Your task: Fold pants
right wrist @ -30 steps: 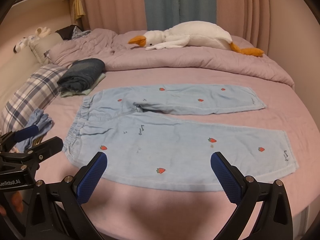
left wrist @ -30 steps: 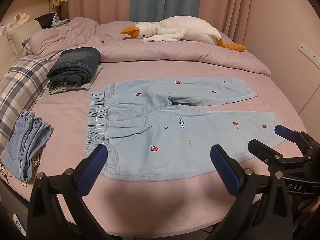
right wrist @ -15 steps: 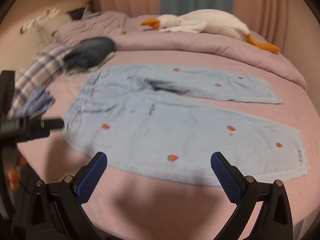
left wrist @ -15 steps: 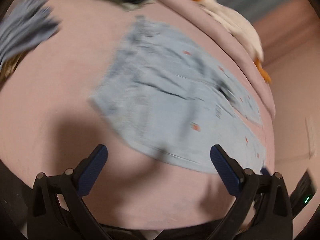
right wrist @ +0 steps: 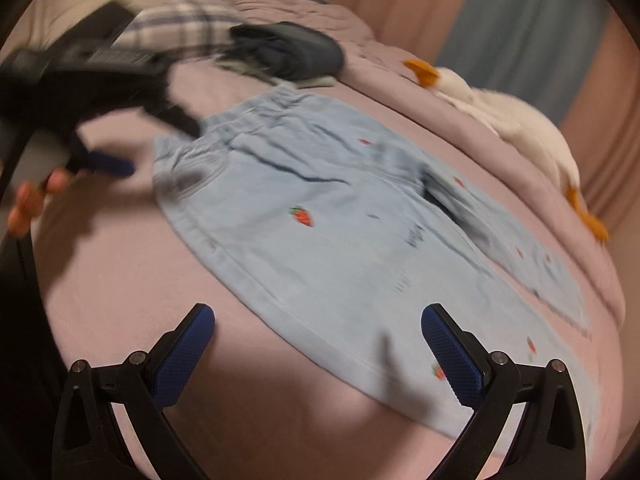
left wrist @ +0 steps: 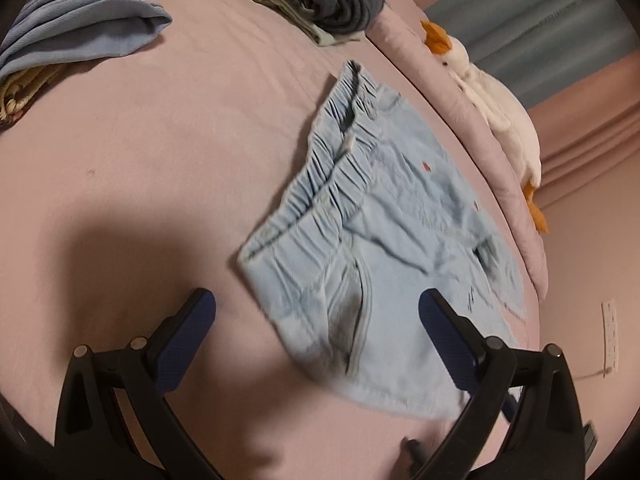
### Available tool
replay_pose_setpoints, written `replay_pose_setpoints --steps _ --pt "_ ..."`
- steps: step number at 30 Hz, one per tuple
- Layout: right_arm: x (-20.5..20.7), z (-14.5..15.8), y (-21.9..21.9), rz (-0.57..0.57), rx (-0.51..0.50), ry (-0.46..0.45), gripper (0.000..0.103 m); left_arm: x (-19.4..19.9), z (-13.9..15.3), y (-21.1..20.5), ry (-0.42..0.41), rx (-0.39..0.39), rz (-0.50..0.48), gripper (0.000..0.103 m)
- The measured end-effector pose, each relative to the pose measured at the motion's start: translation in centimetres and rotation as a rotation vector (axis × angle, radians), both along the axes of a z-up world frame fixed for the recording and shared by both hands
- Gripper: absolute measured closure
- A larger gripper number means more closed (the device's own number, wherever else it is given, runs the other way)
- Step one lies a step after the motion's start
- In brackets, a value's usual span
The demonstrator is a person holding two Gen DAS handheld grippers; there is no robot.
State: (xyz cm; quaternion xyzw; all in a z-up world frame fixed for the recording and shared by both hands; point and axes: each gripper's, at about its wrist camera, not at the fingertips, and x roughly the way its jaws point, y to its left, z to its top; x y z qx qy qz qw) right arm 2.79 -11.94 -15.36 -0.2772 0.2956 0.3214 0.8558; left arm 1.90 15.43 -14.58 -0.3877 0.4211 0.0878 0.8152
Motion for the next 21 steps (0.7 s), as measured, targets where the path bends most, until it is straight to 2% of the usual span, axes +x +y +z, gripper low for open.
replay_pose_setpoints --steps 2,4,5,6,8,9,10,13,16,18,21 --pt "-0.3 -0.6 1.1 0.025 -0.037 -0.061 0.003 0.5 -0.2 0.6 0.002 0.025 0.018 0.022" --pt "-1.0 -1.2 2.0 0.077 -0.064 -0.117 0.016 1.0 -0.2 1.0 0.022 0.05 0.026 0.068" --pt "-1.2 -1.3 2.5 0.089 -0.063 -0.133 0.019 1.1 -0.5 1.4 0.032 0.04 0.026 0.069" --pt "-1.4 -1.4 2.8 0.109 -0.063 -0.149 0.027 1.0 -0.7 2.0 0.023 0.019 0.025 0.071" --pt "-1.6 -1.5 3.6 0.149 -0.075 -0.152 0.047 0.8 -0.8 2.7 0.011 -0.001 0.016 0.075" --pt "-1.5 -1.5 4.1 0.163 -0.083 -0.137 0.07 0.8 -0.6 2.8 0.006 0.008 0.001 0.077" --pt "-1.5 -1.5 4.5 0.165 -0.097 -0.129 0.081 0.8 -0.3 2.7 0.003 0.02 -0.008 0.078" --pt "-1.9 -0.7 4.7 0.152 -0.093 -0.117 0.084 0.5 1.7 2.8 -0.049 0.078 -0.028 0.079" --pt "-2.6 0.4 4.6 0.148 -0.071 -0.093 0.085 0.2 2.9 2.8 -0.067 0.147 -0.029 0.079" --pt "-2.6 0.5 5.1 0.166 -0.075 -0.075 0.085 0.3 2.4 2.9 -0.042 0.184 -0.033 0.078" --pt "-2.4 -1.4 6.1 0.171 -0.147 -0.052 0.085 0.6 0.4 2.6 0.052 0.225 -0.075 0.07"
